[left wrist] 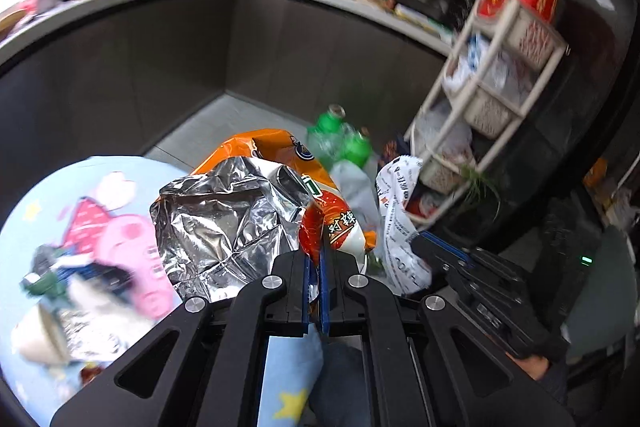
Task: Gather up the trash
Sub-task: 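Carry the silver foil bag with the left tool over the white bucket, then open the left tool to drop the foil bag into the white bucket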
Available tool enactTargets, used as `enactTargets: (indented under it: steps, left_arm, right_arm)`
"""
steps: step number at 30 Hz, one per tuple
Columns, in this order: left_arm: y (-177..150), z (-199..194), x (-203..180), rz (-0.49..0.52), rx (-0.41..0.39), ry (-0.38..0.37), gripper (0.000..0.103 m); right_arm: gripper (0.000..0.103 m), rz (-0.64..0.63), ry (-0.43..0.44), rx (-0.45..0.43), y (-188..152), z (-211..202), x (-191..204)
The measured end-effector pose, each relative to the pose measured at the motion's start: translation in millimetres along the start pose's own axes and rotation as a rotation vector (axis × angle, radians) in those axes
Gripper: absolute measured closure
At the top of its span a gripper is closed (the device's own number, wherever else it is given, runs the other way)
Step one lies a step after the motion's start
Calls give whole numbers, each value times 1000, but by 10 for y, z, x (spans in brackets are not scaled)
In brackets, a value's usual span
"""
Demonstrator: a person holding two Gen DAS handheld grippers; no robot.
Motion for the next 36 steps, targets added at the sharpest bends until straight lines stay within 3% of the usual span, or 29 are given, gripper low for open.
enactTargets:
  steps: [9,23,25,27,33,36]
  left_arm:
    - [48,1313,-269,71,182,-23,100]
    - [-180,2439,-417,152,396,25,98]
    - [-202,2497,-410,153,394,36,90]
    - [-206,2514,-391,153,381,44,51]
    - [-47,2281,-327,100,250,50,17]
    - [61,2112,-333,85,185,74,9]
  right_arm:
    - [97,93,-83,16,-178,31,-652]
    - [97,168,-114,47,-301,233,-1144]
    - [97,175,-115,53,-311,263,-1172]
    - [97,180,-117,55,-319,276,-1181]
    - [97,187,-118,55,-326,300,-1230]
    - [97,181,-114,49,-310,291,-1199]
Point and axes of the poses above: each gripper's, at about its wrist camera, not at the fingertips, and z roughly the way its jaws point, x to its left, y to its top, the point moved 1 cm from there along z, roughly the way its jaws point
